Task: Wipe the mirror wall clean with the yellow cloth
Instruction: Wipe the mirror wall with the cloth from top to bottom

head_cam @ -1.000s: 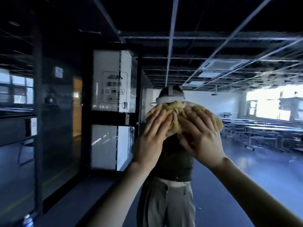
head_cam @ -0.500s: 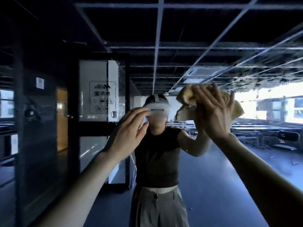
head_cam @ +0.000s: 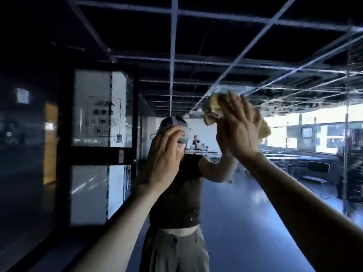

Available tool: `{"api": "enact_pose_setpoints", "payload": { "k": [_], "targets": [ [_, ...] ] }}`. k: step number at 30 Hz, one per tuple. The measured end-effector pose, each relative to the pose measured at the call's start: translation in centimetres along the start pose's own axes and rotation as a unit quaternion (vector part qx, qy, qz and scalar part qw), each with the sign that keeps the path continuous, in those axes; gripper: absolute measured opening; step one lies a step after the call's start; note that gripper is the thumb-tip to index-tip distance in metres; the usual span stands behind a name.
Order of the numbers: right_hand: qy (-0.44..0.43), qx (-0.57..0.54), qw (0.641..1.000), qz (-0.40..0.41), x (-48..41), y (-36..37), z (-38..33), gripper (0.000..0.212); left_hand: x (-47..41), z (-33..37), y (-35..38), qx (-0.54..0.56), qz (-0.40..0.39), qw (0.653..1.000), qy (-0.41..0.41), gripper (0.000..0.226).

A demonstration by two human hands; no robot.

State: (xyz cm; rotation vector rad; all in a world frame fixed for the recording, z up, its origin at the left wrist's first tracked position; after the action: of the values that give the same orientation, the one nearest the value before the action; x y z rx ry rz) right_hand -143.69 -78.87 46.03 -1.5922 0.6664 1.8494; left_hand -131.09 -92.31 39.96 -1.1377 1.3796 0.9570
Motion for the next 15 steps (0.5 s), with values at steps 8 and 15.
{"api": "enact_pose_setpoints", "payload": {
  "k": [8,15],
  "targets": [
    [-0.037,-0.038,0.998,-0.028,8.0,1.4,0.0,0.062,2.0,1.9,4.1,-0.024,0.001,0.999,-0.026,0.041],
    [-0.154,-0.012,0.988,-0.022,12.3,0.5,2.0,0.045,4.6,4.2,7.5,-0.035,-0.103,0.994,-0.025,0.063]
  ]
}}
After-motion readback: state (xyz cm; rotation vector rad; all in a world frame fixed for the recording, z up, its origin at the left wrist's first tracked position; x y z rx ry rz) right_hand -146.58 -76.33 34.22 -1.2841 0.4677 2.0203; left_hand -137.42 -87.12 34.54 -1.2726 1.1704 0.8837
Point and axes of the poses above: each hand's wrist, its own x-axis away from the middle knuckle, its own y-axis out of the palm, z = x × y, the point moved 6 cm from there along -x, towards the middle knuckle, and after that the axes turned 11 degrees about x, right-handed, at the moved point
